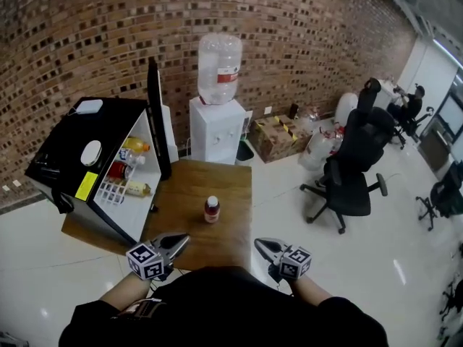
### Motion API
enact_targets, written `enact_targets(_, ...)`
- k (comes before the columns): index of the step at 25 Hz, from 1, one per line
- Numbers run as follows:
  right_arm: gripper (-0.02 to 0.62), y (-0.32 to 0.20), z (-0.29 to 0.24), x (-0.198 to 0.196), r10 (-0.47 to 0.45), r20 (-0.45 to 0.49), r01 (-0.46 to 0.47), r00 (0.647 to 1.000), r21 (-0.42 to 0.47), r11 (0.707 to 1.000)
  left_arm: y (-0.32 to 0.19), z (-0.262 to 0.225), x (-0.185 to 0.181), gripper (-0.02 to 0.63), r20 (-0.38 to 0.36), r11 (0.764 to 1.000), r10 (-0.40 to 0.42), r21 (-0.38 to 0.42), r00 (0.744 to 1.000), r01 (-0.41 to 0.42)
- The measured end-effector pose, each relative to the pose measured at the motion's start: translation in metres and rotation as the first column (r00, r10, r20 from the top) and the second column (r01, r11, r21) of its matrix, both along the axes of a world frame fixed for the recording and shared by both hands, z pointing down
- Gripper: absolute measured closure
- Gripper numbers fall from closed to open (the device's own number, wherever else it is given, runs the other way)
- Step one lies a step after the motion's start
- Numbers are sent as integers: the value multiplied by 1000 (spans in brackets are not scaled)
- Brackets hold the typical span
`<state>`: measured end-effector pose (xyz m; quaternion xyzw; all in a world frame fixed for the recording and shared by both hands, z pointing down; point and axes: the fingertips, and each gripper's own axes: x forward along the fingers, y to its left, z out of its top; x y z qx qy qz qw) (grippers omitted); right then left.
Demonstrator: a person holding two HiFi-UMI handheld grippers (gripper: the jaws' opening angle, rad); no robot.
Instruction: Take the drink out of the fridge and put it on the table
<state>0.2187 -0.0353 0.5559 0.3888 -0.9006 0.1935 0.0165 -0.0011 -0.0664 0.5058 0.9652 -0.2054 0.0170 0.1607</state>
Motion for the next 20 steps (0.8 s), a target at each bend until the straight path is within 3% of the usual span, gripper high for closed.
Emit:
enact_targets(4, 601, -11, -4, -4, -33, -13, 33, 999, 4, 999, 4, 4, -8, 609, 43, 999, -35, -3, 998, 35)
enact_targets(14, 601, -17, -16, -19, -101, -59, 101, 993, -5, 995, -1, -3, -18, 609, 35, 997, -71, 2, 997, 71)
enact_targets(20, 601, -26, -8, -9, -101, -81, 104, 992, 37, 994, -1, -2, -18, 609, 41, 998, -69, 1, 997, 69)
